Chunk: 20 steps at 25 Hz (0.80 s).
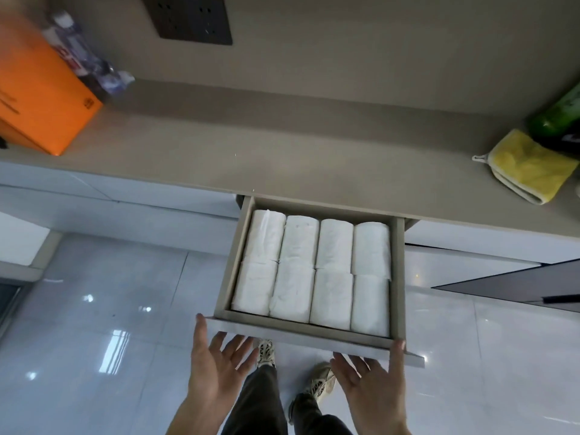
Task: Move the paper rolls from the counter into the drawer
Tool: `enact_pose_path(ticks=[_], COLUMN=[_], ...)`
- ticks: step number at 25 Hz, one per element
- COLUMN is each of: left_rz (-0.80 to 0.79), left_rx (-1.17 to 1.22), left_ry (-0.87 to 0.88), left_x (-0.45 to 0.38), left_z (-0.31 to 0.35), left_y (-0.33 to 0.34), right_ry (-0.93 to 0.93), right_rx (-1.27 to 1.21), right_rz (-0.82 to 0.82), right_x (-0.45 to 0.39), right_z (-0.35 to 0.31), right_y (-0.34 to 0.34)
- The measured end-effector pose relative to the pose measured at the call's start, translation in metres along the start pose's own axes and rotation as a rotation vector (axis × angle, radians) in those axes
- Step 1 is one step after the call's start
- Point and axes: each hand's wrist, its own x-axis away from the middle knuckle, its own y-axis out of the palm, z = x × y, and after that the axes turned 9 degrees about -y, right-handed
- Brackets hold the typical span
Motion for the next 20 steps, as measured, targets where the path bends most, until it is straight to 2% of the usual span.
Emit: enact_pose_path(ticks=[3, 7, 15, 20], left_rz=[-0.079, -0.162, -0.255, -0.279], left_rx=[0.080, 0.030, -0.130, -0.158], left_ry=[-0.004, 0.010, 0.081, 0.088], left_x=[-0.012, -0.036, -0.085, -0.101], left_z=[0.013, 0.035, 0.089, 0.097], left_y=[0.022, 0.072, 0.178, 0.188], right_ry=[-0.060, -0.098, -0.215, -0.187], right_rx=[-0.164, -0.324, -0.131, -0.030], right_rz=[-0.070, -0.179, -0.214, -0.227], right_x=[-0.017, -0.050, -0.111, -0.118], right_z=[-0.006, -0.025, -0.084, -0.096], right_y=[0.011, 0.053, 0.155, 0.175])
